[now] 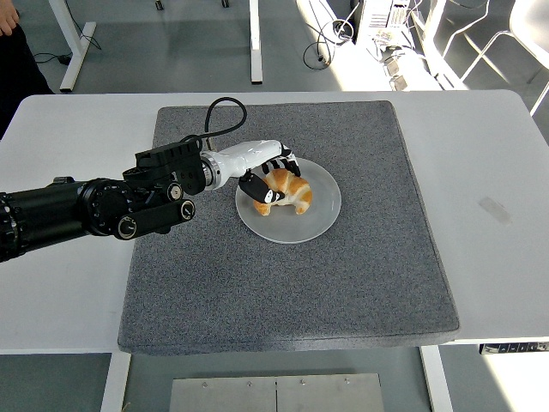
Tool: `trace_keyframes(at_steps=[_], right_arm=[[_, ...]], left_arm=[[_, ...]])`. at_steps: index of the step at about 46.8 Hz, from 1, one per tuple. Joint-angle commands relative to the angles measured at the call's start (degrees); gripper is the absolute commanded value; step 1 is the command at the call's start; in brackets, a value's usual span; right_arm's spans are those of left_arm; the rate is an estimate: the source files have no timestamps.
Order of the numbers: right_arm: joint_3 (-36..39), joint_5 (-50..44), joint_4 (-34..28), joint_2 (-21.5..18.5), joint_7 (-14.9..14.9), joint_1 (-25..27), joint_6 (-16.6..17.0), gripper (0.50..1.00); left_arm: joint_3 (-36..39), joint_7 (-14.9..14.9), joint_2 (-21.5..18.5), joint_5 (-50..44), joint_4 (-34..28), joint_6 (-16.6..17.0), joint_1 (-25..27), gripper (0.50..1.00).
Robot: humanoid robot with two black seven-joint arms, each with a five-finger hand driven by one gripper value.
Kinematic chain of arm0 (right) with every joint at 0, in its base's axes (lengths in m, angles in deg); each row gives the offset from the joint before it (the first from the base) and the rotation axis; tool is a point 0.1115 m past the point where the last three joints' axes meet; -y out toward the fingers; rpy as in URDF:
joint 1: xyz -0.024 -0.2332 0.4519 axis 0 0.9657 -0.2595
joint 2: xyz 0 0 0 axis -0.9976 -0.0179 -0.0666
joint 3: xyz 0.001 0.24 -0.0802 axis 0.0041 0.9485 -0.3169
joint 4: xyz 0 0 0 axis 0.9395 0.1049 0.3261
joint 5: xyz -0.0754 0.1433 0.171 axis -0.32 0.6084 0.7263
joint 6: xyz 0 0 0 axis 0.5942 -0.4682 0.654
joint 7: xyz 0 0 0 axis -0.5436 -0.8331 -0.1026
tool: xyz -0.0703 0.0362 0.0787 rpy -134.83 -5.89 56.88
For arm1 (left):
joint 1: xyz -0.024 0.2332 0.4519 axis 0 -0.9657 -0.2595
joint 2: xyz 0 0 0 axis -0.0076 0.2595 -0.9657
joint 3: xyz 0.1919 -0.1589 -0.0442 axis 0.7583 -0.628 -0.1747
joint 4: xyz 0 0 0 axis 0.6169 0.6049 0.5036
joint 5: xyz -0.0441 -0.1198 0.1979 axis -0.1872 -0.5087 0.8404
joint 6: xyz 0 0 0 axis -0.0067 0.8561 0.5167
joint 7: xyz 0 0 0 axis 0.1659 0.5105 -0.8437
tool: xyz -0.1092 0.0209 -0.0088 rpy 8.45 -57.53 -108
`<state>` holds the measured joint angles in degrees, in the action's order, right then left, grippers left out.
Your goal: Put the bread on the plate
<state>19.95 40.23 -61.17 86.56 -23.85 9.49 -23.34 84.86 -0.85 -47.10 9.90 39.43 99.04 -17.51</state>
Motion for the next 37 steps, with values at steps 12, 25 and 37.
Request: trace_keyframes(at_steps=[12,25,37], right_arm=[[0.00,0.00,0.00,0.00,0.00,0.00,0.00,1.000],[0.00,0.00,0.00,0.00,0.00,0.00,0.00,1.000],[0.00,0.00,0.00,0.00,0.00,0.00,0.00,1.000]], left_arm=[[0.48,0.00,0.45,-0.15,0.38,-0.17,-0.60,0.843],[-1.09,0.00,0.36,-1.30,0.29,-0.17,-0.08,0.930],[-11.73,0.17,-0.78,-9.20,0.29,-0.08,-0.07,0.949]])
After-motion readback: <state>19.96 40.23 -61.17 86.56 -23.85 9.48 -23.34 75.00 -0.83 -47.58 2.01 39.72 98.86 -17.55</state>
